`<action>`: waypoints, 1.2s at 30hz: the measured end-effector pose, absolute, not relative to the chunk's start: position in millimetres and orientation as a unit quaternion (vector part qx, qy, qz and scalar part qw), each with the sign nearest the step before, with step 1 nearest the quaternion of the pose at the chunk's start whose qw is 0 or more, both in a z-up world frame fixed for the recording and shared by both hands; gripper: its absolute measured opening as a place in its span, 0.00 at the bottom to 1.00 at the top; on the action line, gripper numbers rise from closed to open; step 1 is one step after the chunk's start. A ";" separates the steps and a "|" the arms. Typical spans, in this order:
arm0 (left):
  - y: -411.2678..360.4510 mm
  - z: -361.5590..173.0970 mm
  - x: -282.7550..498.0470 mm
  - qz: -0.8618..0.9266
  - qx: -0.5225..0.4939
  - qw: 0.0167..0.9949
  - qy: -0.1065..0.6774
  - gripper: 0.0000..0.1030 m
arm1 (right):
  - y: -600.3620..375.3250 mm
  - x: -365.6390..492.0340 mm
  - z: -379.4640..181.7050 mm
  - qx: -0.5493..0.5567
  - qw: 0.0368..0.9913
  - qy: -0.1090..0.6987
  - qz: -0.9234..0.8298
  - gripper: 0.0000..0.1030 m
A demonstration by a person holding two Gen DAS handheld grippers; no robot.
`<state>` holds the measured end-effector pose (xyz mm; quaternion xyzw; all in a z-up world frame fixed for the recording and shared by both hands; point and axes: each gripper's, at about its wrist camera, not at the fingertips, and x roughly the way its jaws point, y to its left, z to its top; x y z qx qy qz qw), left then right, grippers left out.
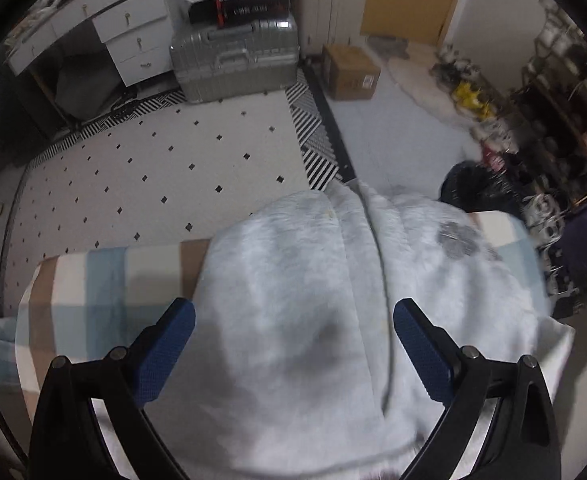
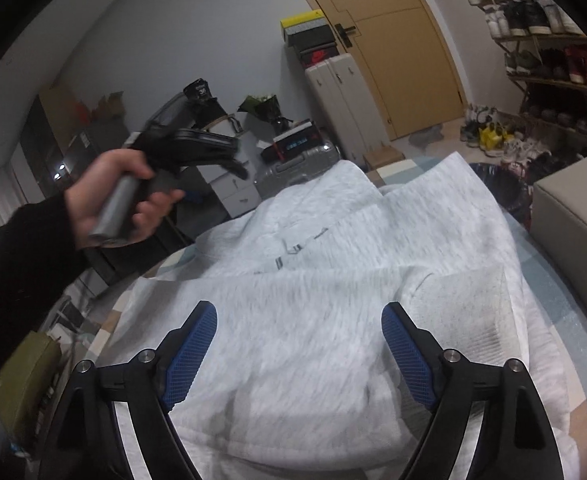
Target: Fold large clothes
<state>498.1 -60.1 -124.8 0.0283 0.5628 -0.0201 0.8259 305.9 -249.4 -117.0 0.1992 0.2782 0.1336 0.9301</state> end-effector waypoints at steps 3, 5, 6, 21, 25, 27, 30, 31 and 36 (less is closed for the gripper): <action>-71.8 -151.9 518.3 -0.013 0.056 0.827 0.559 0.94 | -252.5 308.6 -117.9 0.215 0.924 0.284 0.140 0.83; -69.6 -161.2 529.3 -0.021 0.034 0.819 0.572 0.94 | -254.1 308.8 -119.2 0.223 0.920 0.289 0.141 0.83; -66.4 -165.7 532.1 -0.026 0.019 0.815 0.578 0.94 | -254.2 308.3 -120.1 0.225 0.919 0.292 0.141 0.83; -59.3 -124.6 488.5 -0.033 0.093 0.820 0.563 0.04 | -259.8 308.6 -124.5 0.234 0.916 0.291 0.147 0.83; -42.5 -112.4 451.0 -0.054 0.112 0.830 0.544 0.04 | -261.8 308.9 -125.0 0.233 0.916 0.291 0.148 0.83; -35.5 -112.1 430.2 -0.071 0.121 0.829 0.541 0.04 | -261.7 309.1 -124.8 0.233 0.917 0.289 0.148 0.83; -25.9 -118.3 390.2 -0.097 0.132 0.820 0.549 0.04 | -261.7 309.8 -124.8 0.234 0.916 0.289 0.148 0.83; -23.3 -120.8 379.8 -0.103 0.133 0.817 0.552 0.04 | -261.8 309.9 -124.6 0.235 0.916 0.290 0.148 0.83; 1.2 -111.1 349.4 -0.136 0.083 0.809 0.565 0.05 | -264.0 308.9 -124.9 0.238 0.915 0.288 0.154 0.83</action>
